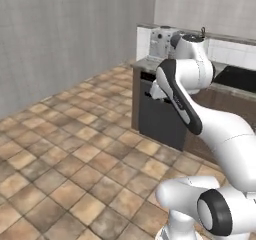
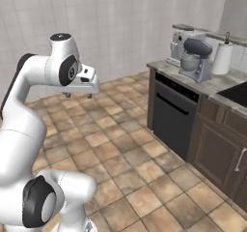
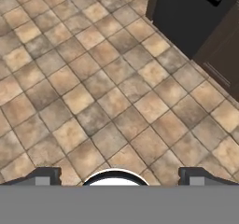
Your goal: Navigate to the stand mixer.
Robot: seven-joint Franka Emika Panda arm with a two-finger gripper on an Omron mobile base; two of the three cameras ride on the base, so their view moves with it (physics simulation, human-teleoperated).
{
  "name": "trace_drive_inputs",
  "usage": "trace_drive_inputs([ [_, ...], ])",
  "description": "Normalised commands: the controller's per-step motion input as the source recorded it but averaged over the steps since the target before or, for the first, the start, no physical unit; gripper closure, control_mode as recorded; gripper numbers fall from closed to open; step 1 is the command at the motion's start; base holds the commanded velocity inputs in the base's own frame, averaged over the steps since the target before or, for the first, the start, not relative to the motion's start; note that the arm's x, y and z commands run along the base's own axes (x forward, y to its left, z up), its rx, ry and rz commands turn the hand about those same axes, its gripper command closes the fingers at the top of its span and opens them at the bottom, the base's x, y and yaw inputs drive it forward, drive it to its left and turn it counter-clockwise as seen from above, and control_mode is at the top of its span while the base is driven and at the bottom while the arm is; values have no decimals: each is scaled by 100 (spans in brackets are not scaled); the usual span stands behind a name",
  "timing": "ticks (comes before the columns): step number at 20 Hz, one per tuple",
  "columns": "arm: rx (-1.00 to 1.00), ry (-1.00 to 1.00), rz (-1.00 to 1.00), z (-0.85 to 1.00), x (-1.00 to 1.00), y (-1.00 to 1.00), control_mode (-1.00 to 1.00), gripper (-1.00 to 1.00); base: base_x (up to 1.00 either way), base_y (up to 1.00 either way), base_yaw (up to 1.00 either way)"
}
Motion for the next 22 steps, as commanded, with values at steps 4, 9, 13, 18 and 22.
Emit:
trace_drive_inputs([
  [4, 0, 0, 0, 0, 0, 0, 100, -100, 100, 18, -42],
  [9, 0, 0, 0, 0, 0, 0, 100, -100, 100, 39, -50],
  [13, 0, 0, 0, 0, 0, 0, 100, -100, 100, 49, -52],
  [18, 0, 0, 0, 0, 0, 0, 100, -100, 95, 52, -41],
  [22, 0, 0, 0, 0, 0, 0, 100, -100, 100, 38, -36],
])
